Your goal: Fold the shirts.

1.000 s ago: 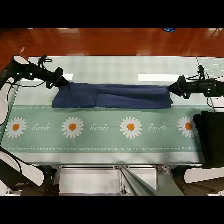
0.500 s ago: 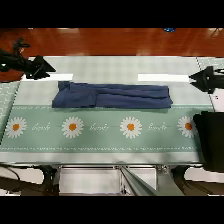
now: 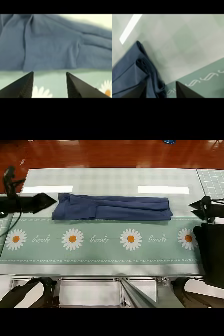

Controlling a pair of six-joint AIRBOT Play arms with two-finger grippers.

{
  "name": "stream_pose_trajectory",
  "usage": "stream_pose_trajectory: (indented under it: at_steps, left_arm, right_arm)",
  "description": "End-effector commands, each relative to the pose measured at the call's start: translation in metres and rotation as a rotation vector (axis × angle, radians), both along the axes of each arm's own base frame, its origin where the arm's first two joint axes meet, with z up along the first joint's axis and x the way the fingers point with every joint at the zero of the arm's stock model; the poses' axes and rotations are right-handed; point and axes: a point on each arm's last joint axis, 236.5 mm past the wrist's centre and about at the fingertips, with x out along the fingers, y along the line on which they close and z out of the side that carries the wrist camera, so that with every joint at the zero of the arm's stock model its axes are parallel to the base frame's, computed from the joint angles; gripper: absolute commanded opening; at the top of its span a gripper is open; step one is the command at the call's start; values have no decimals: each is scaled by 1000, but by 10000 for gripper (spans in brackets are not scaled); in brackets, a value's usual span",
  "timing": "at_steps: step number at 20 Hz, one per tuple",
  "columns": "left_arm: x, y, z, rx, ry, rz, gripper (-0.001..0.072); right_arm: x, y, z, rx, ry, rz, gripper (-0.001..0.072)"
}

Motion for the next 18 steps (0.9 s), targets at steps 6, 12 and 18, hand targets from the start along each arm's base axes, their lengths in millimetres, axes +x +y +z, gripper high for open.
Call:
stream_pose_trajectory:
  at_steps: [6, 12, 18]
  left_arm:
    - [-16, -6, -21, -6, 34, 5, 503]
    - [-17, -9, -21, -10, 36, 2, 503]
    - [-16, -9, -20, -15, 34, 4, 503]
  right_arm:
    - [21, 56, -55, 177, 51, 62, 422]
    - [49, 105, -56, 203, 51, 168, 421]
    - [59, 146, -29, 202, -3, 320, 22]
